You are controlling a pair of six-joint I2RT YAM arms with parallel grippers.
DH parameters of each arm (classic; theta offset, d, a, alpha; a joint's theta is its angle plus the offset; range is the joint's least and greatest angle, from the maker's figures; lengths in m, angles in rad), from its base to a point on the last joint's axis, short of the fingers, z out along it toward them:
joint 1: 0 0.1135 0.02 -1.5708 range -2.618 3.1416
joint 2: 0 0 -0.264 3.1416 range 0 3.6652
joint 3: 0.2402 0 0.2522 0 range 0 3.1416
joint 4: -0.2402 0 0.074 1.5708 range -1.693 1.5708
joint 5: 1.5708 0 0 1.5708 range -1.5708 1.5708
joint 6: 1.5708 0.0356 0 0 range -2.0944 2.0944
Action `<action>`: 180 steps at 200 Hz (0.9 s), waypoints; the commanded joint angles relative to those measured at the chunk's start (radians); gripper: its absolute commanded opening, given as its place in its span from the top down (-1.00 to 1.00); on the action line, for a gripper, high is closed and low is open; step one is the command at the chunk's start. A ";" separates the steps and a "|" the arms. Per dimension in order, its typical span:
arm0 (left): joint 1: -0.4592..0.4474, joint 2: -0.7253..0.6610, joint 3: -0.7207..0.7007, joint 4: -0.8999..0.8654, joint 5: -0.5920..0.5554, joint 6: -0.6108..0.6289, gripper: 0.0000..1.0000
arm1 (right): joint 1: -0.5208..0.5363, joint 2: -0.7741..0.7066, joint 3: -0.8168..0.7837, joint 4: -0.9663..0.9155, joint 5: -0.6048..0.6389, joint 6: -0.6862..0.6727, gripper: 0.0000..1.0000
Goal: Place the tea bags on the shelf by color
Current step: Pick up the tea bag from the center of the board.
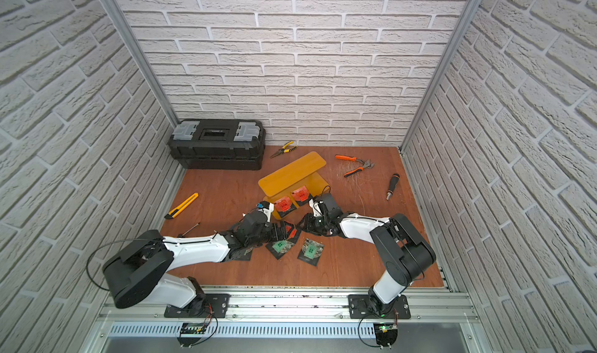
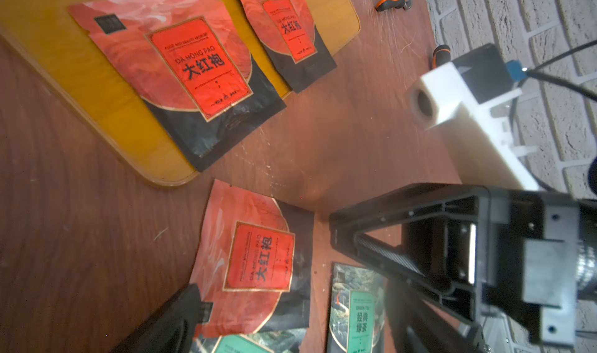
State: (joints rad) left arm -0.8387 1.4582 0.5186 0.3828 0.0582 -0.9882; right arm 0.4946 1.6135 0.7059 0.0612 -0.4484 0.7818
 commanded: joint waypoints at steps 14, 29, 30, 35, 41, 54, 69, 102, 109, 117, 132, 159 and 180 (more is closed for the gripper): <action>-0.010 0.043 0.037 0.064 0.030 0.005 -0.88 | 0.002 -0.057 -0.038 0.010 0.007 0.035 0.20; -0.010 0.057 0.041 0.068 0.035 0.004 -0.88 | 0.002 -0.068 -0.050 0.012 0.010 0.040 0.20; -0.010 0.057 0.042 0.068 0.035 0.003 -0.88 | 0.002 -0.069 -0.051 0.011 0.010 0.040 0.20; -0.010 0.060 0.043 0.070 0.035 0.003 -0.88 | 0.004 -0.072 -0.056 0.012 0.009 0.040 0.20; -0.010 0.065 0.043 0.071 0.035 0.003 -0.88 | 0.003 -0.076 -0.059 0.011 0.010 0.042 0.20; -0.010 0.072 0.046 0.071 0.035 0.003 -0.88 | 0.002 -0.084 -0.065 0.010 0.009 0.046 0.21; -0.010 0.081 0.047 0.070 0.035 0.002 -0.88 | 0.003 -0.089 -0.073 0.012 0.007 0.052 0.21; -0.010 0.099 0.047 0.070 0.032 -0.005 -0.88 | 0.003 -0.099 -0.084 0.019 0.005 0.061 0.21; -0.010 0.101 0.046 0.070 0.030 -0.007 -0.88 | 0.002 -0.099 -0.086 0.020 0.004 0.064 0.21; -0.010 0.103 0.044 0.068 0.029 -0.012 -0.87 | 0.003 -0.099 -0.089 0.023 0.002 0.067 0.21; -0.010 0.108 0.041 0.061 0.023 -0.021 -0.87 | 0.002 -0.098 -0.095 0.032 -0.001 0.079 0.21; -0.010 0.110 0.032 0.048 0.013 -0.034 -0.87 | 0.002 -0.089 -0.107 0.052 -0.003 0.109 0.21; -0.010 0.112 0.027 0.037 0.011 -0.041 -0.87 | 0.002 -0.080 -0.116 0.076 -0.006 0.127 0.21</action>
State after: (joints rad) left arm -0.8433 1.5574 0.5510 0.4191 0.0826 -1.0153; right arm 0.4946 1.5383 0.6102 0.0788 -0.4465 0.8745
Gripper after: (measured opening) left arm 0.933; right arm 0.396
